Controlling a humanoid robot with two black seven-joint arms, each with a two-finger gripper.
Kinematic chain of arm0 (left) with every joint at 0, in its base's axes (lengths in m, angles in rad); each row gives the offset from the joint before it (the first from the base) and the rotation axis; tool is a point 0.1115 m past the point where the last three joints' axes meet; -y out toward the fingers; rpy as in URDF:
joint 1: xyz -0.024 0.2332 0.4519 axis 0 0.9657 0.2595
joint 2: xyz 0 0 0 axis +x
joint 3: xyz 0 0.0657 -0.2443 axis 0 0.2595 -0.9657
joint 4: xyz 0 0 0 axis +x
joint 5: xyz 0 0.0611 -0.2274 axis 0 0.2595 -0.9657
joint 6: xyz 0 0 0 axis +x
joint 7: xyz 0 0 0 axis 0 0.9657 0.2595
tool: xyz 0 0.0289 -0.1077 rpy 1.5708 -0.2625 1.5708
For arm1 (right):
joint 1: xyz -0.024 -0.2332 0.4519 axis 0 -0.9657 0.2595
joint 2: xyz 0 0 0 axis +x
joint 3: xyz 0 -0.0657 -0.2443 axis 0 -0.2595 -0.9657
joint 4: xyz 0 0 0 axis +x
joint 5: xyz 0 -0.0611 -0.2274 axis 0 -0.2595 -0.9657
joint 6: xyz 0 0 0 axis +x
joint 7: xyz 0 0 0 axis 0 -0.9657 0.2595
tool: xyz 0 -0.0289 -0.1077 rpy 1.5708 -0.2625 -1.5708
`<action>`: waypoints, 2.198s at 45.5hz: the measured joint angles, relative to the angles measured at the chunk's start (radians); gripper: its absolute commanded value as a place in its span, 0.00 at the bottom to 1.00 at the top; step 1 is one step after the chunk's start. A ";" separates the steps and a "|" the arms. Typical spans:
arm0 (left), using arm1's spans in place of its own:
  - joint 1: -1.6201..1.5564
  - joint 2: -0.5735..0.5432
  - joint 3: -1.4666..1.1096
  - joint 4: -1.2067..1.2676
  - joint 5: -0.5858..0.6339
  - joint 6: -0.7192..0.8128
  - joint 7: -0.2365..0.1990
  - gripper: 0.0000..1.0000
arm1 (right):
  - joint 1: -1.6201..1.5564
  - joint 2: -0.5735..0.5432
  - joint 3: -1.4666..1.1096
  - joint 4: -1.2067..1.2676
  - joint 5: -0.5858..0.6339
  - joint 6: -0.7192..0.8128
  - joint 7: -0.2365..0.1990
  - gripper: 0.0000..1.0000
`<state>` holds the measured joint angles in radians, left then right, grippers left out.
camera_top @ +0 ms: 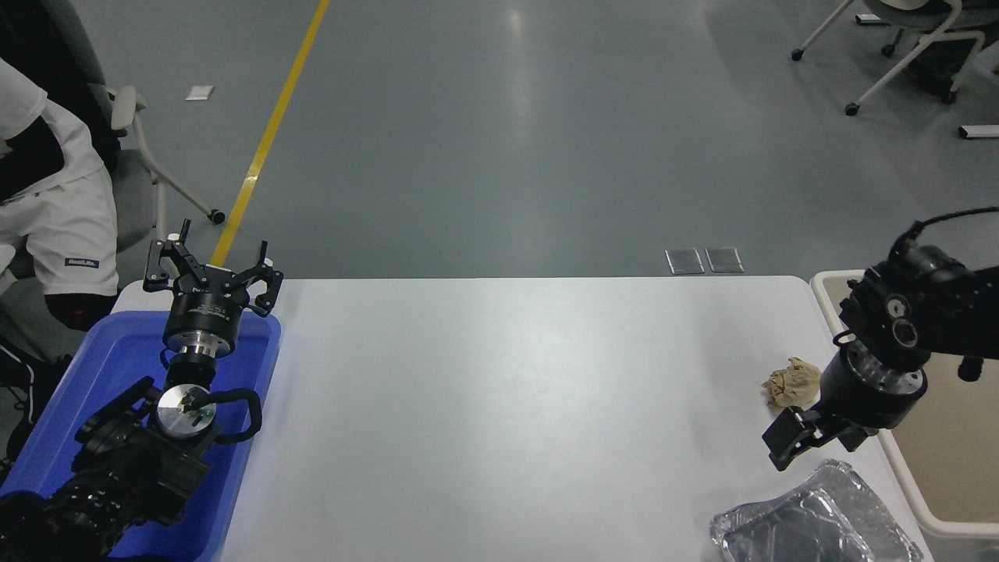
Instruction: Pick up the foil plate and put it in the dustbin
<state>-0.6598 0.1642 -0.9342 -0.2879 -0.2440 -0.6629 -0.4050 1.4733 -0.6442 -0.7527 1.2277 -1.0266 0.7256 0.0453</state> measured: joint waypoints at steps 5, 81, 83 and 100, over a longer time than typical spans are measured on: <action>0.000 0.000 0.000 0.000 0.000 0.000 0.000 0.99 | -0.040 -0.015 0.017 -0.006 -0.063 -0.006 0.000 1.00; 0.000 -0.001 0.001 0.000 0.000 0.001 0.000 0.99 | -0.416 -0.069 0.077 -0.160 -0.167 -0.493 -0.005 0.95; 0.000 -0.001 0.001 0.000 0.000 0.001 0.000 0.99 | -0.421 -0.069 0.078 -0.161 -0.167 -0.503 -0.006 0.95; 0.000 0.000 0.001 0.000 0.000 0.001 0.000 0.99 | -0.444 -0.072 0.080 -0.167 -0.137 -0.533 -0.042 0.18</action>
<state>-0.6596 0.1639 -0.9337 -0.2881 -0.2439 -0.6617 -0.4050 1.0298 -0.7164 -0.6726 1.0609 -1.1635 0.1928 0.0035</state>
